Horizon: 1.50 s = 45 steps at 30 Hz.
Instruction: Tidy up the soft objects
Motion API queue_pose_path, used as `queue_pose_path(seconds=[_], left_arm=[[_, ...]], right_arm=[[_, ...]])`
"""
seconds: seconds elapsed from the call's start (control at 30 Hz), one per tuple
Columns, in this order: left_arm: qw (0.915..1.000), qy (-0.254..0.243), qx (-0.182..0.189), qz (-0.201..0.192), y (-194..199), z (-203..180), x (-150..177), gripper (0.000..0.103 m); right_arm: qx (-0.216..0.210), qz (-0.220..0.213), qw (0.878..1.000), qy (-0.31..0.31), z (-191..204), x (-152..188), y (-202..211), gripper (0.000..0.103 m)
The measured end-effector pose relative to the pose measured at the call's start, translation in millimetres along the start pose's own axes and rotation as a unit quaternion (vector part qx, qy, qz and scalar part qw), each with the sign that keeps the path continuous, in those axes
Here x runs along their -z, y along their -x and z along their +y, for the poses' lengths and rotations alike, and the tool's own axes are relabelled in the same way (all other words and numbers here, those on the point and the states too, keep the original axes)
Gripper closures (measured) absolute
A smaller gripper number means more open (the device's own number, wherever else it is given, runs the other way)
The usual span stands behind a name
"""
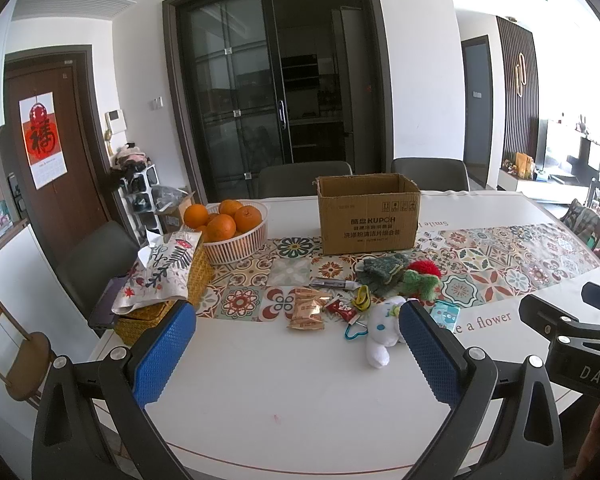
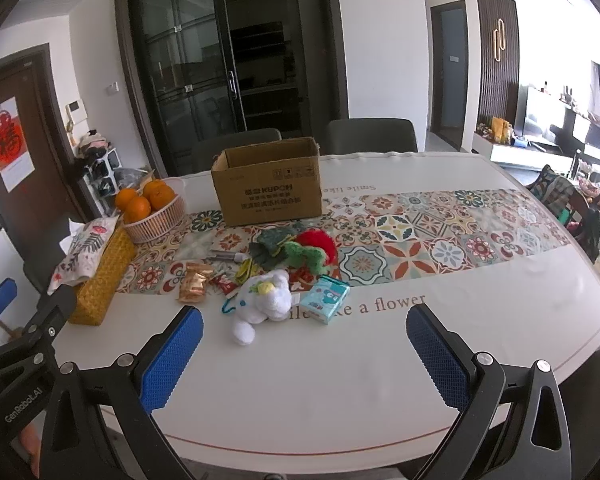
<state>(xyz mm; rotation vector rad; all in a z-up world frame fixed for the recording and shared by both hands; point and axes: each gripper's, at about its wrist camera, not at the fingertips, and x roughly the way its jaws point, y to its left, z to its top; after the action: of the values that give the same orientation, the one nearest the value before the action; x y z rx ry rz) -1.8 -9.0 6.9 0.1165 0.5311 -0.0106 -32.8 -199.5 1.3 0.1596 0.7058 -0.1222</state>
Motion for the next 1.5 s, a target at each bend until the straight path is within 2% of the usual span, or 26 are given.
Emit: queue_pose_path(seconds=[1.07, 1.27, 1.5], left_arm=[[1.0000, 0.001, 0.007, 0.001, 1.3, -8.1, 0.4, 0.000], [0.9998, 0.004, 0.016, 0.011, -6.3, -10.0, -0.6, 0.000], [0.9995, 0.011, 0.013, 0.028, -27.5, 5.8, -3.0, 0.000]], right_arm=[[-0.003, 0.002, 1.000, 0.000, -5.5, -4.2, 0.0, 0.000], [-0.006, 0.009, 1.000, 0.000, -5.0, -5.8, -6.0, 0.000], [-0.014, 0.028, 0.999, 0.008, 11.0, -10.8, -28.8, 0.000]])
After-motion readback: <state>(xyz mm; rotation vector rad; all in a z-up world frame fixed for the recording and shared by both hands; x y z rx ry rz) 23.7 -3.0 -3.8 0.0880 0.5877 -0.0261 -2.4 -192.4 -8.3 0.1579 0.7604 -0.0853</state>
